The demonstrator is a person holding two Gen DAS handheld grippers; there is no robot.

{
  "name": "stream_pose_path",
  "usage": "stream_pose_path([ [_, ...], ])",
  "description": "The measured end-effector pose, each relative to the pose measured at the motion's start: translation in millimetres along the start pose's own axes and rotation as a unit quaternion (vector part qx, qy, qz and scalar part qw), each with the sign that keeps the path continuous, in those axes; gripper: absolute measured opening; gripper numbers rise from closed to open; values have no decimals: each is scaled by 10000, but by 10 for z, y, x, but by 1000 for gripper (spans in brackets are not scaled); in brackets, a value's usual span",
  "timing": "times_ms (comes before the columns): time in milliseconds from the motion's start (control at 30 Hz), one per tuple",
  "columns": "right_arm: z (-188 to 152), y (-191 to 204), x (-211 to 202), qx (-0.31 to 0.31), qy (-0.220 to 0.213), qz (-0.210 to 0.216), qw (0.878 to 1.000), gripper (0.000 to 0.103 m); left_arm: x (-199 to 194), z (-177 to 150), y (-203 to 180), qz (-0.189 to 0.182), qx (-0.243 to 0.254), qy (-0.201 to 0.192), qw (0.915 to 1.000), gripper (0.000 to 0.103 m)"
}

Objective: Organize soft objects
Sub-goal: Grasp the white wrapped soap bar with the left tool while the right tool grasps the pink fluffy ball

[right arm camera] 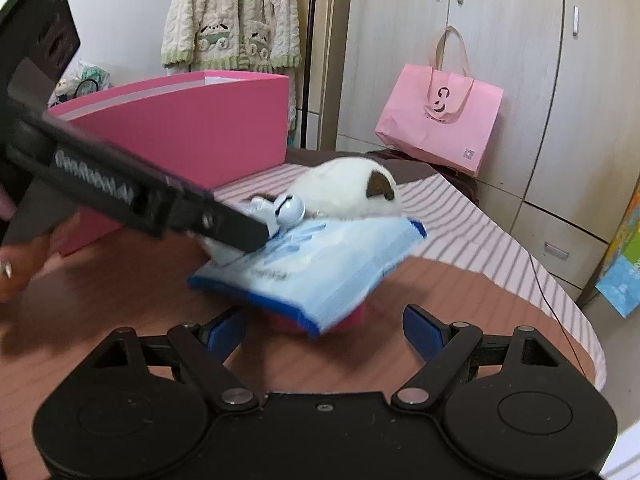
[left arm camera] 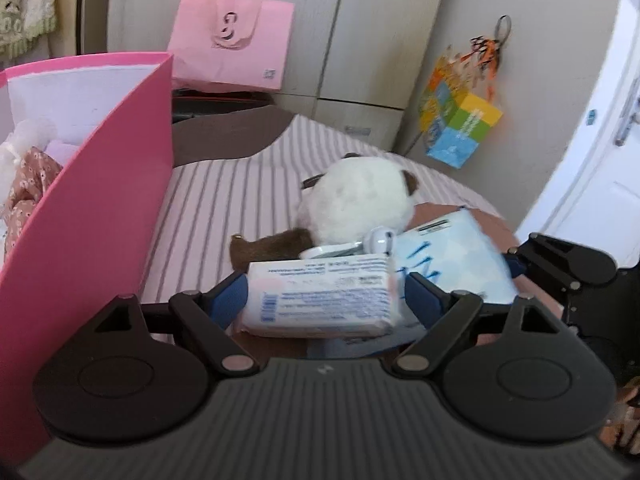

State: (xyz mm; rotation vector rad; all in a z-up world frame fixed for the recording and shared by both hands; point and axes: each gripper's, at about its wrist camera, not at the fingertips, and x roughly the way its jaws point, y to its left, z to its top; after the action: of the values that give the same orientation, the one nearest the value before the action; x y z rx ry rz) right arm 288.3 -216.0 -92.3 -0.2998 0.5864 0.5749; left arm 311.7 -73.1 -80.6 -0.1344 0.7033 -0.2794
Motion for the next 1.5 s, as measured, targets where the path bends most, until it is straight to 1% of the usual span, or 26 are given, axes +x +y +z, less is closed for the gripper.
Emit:
stream_pose_path([
  [100, 67, 10, 140, -75, 154, 66, 9998, 88, 11, 5, 14, 5, -136, -20, 9999, 83],
  [167, 90, 46, 183, -148, 142, 61, 9998, 85, 0, 3, 14, 3, -123, -8, 9999, 75],
  [200, 98, 52, 177, -137, 146, 90, 9998, 76, -7, 3, 15, 0, -113, -7, 9999, 73],
  [233, 109, 60, 164, -63, 185, 182, 9996, 61, -16, 1, 17, 5, -124, -22, 9999, 72],
  [267, 113, 79, 141, 35, 208, 119, 9997, 56, -19, -5, 11, 6, -109, -22, 9999, 71],
  [300, 109, 107, 124, 46, 225, -36, 9997, 54, -14, -11, -10, 30, -23, -5, 10000, 71],
  [367, 80, 161, 91, 87, 213, -202, 9995, 53, -27, -31, -69, 199, 161, -26, 9997, 70],
  [467, 33, 189, 42, 252, 166, -370, 9989, 53, -75, -70, -84, 202, 186, -111, 9996, 67],
  [533, 25, 207, 5, 370, 187, -474, 9980, 52, -126, -95, -86, 110, 220, -218, 9995, 53],
  [567, 23, 215, -15, 430, 206, -511, 9976, 52, -161, -97, -106, 125, 274, -312, 9991, 46],
  [600, 18, 218, -34, 501, 233, -534, 9970, 52, -184, -99, -131, 200, 351, -339, 9986, 44],
  [667, 18, 222, -70, 650, 258, -503, 9963, 52, -183, -99, -164, 255, 463, -298, 9982, 44],
  [733, 33, 240, -99, 698, 244, -499, 9960, 52, -180, -110, -158, 248, 437, -322, 9982, 45],
  [767, 30, 262, -116, 681, 252, -543, 9959, 52, -181, -116, -154, 255, 441, -338, 9981, 48],
  [833, 13, 312, -148, 564, 274, -596, 9963, 52, -171, -115, -117, 217, 329, -369, 9985, 54],
  [900, -13, 331, -180, 527, 279, -634, 9962, 52, -142, -114, -68, 164, 202, -360, 9990, 67],
  [933, -23, 328, -194, 530, 277, -644, 9961, 52, -115, -112, -43, 189, 130, -338, 9992, 72],
  [967, -42, 318, -206, 554, 262, -655, 9960, 52, -88, -115, -25, 259, 85, -300, 9992, 79],
  [1067, -86, 276, -232, 641, 220, -621, 9958, 52, -3, -130, -18, 472, 168, -165, 9986, 86],
  [1167, -131, 252, -238, 684, 201, -568, 9958, 53, 28, -133, 21, 390, 20, -117, 9992, 87],
  [1233, -151, 235, -232, 728, 186, -534, 9957, 54, 39, -131, 30, 375, -29, -59, 9993, 82],
  [1267, -162, 235, -232, 728, 158, -534, 9958, 54, 43, -133, 4, 387, 128, 7, 9992, 79],
  [1300, -170, 245, -226, 684, 166, -544, 9960, 54, 35, -141, -28, 431, 299, 32, 9986, 78],
  [1333, -167, 258, -216, 604, 182, -555, 9965, 54, 24, -158, -45, 477, 343, 29, 9983, 78],
  [1400, -167, 259, -210, 586, 163, -560, 9966, 54, 11, -187, -65, 510, 410, -20, 9979, 77],
  [1500, -171, 299, -214, 586, 137, -666, 9960, 53, -21, -195, -24, 420, 311, -64, 9986, 76],
])
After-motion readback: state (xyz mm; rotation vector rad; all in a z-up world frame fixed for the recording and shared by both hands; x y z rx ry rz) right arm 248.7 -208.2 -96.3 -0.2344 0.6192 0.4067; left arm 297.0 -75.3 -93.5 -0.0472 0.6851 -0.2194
